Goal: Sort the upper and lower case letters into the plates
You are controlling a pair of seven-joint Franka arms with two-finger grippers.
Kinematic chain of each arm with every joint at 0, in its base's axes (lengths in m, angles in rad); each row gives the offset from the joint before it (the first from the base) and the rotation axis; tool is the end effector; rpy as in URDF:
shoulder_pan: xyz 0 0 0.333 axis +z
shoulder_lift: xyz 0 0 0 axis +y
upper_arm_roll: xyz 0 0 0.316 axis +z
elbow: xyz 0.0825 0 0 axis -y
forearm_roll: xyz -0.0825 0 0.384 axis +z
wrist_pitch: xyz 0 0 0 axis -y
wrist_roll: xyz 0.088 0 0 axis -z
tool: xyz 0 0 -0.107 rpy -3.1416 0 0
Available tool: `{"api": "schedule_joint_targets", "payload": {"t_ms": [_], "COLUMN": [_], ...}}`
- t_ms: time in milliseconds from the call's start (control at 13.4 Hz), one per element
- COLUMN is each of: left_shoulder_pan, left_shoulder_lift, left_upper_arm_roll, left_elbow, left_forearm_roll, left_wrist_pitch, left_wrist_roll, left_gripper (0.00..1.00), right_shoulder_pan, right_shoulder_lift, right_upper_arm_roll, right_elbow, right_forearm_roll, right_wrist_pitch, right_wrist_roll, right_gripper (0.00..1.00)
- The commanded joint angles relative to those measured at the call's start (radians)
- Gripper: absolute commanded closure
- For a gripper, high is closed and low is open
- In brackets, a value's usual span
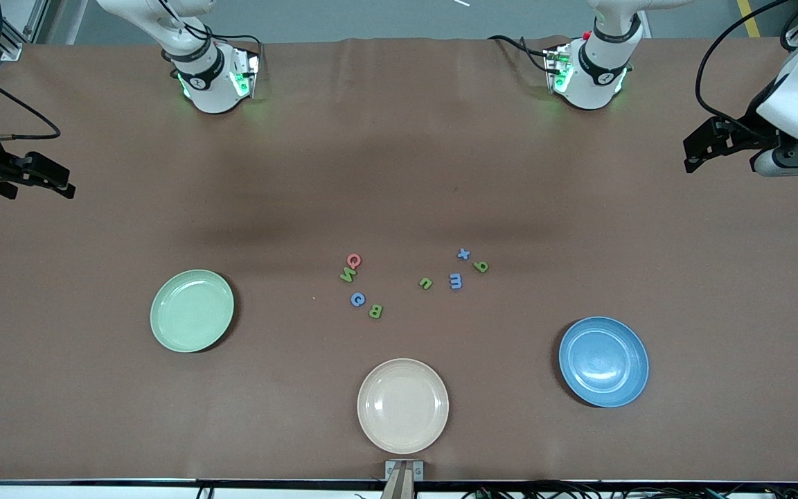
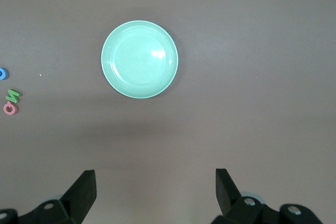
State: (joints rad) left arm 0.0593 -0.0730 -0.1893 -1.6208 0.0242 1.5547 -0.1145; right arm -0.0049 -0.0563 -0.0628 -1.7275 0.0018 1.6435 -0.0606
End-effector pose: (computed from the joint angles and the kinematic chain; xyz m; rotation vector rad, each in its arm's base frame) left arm 0.5257 -0.0701 0.6384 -3.1045 0.0226 -0.0158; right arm 0.5387 -0.0372 0.5873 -3.1342 0.0111 0.0430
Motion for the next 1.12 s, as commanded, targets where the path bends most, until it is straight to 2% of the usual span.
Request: {"api": "schedule_joint_targets", "payload": {"t_ms": [0, 299, 449, 673, 822, 972, 1047], "left_shoulder_pan": [-0.001, -0.003, -0.007, -0.035, -0.076, -0.117, -0.151], "left_shoulder_lift": [0.007, 0.022, 0.073, 0.119, 0.136, 0.139, 0.151], "left_upper_arm_roll": [0.002, 0.002, 0.002, -0.005, -0.010, -0.022, -0.022], "left_elbow": [0.018, 0.035, 0.070, 0.061, 0.003, -0.103, -0.152], "left_forearm_roll": [-0.017, -0.018, -0.018, -0.018, -0.015, -0.007, -0.004], "left_wrist_pitch": [-0.020, -0.024, -0.025, -0.012, 0.066, 0.203, 0.269], "left_wrist_roll": [0.021, 0.007, 0.006, -0.002, -0.026, -0.159, -0.244], "left_gripper": [0.00, 0.00, 0.00, 0.00, 0.00, 0.00, 0.00], "right_shoulder_pan": [-0.010, -0.010, -0.009, -0.009, -0.007, -0.006, -0.015], "right_shoulder_lift": [-0.033, -0.033, -0.033, -0.028, -0.013, 0.065, 0.135], "right_upper_arm_roll": [0.011, 0.011, 0.011, 0.011, 0.009, 0.009, 0.009], "right_elbow": [-0.032, -0.030, -0.030, -0.021, 0.028, 0.046, 0.089], "right_forearm_roll": [-0.002, 0.016, 0.020, 0.018, 0.017, 0.009, 0.021], "right_wrist_pitch": [0.001, -0.004, -0.004, -0.007, -0.010, 0.011, 0.030], "right_wrist_roll": [-0.004, -0.002, -0.002, -0.002, -0.008, 0.001, -0.005], "right_gripper": [0.00, 0.00, 0.00, 0.00, 0.00, 0.00, 0.00]}}
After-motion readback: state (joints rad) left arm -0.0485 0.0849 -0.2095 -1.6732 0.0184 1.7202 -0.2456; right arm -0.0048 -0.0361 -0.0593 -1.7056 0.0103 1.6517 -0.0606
